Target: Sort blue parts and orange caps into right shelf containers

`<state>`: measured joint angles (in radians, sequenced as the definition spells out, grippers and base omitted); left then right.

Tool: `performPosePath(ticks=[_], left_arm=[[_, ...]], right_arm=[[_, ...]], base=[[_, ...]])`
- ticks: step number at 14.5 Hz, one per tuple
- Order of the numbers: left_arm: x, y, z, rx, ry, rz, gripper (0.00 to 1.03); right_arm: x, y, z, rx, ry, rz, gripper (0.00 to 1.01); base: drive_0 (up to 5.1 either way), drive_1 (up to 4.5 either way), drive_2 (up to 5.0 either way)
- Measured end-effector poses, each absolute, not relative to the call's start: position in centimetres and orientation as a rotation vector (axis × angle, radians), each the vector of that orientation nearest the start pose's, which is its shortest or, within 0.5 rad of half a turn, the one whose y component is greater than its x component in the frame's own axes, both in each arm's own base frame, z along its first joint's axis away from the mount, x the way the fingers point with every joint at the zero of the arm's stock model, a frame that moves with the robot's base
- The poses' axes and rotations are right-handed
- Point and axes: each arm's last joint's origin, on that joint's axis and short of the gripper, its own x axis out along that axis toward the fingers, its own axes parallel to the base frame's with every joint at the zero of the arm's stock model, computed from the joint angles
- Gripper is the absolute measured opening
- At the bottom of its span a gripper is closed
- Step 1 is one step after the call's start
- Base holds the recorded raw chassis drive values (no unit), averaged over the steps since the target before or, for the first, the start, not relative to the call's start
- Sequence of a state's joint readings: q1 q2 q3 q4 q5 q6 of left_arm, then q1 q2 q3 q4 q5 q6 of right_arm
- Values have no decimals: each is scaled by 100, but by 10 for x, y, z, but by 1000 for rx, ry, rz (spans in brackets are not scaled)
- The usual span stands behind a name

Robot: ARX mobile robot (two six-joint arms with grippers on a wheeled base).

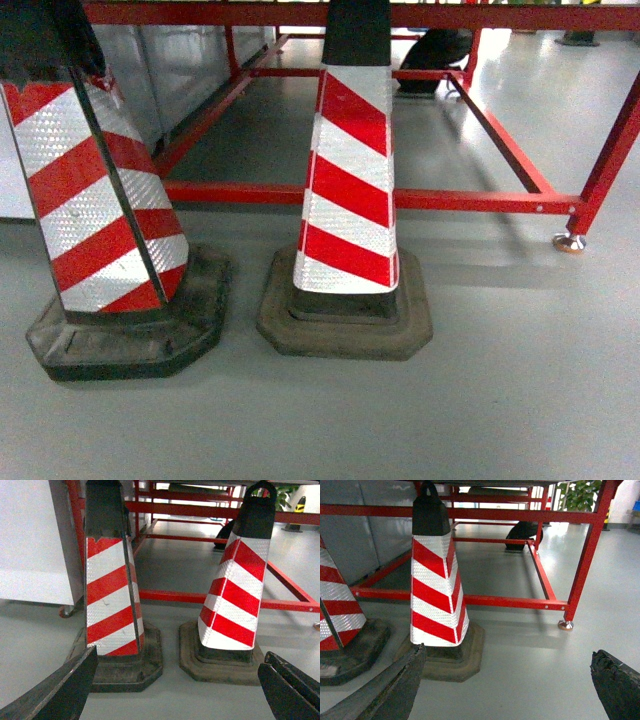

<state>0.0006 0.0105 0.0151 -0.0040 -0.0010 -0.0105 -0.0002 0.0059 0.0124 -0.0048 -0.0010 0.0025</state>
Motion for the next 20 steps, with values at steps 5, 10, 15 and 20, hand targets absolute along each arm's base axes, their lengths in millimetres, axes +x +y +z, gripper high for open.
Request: performPosePath(ticks=[5, 10, 15, 20], left_arm=[[97, 0, 167, -10, 0, 2, 98], [97, 0, 167, -10, 0, -1, 98], [97, 0, 167, -10, 0, 2, 98], [97, 0, 167, -11, 0, 2, 98]], right_arm=[[97, 0, 167, 2, -1, 1, 98], [97, 0, 167, 2, -3, 0, 98], [97, 0, 167, 2, -1, 1, 98], [97, 0, 167, 2, -2, 0, 98]], base=[[0, 0, 0], [0, 0, 0], [0, 0, 0], [0, 0, 0]])
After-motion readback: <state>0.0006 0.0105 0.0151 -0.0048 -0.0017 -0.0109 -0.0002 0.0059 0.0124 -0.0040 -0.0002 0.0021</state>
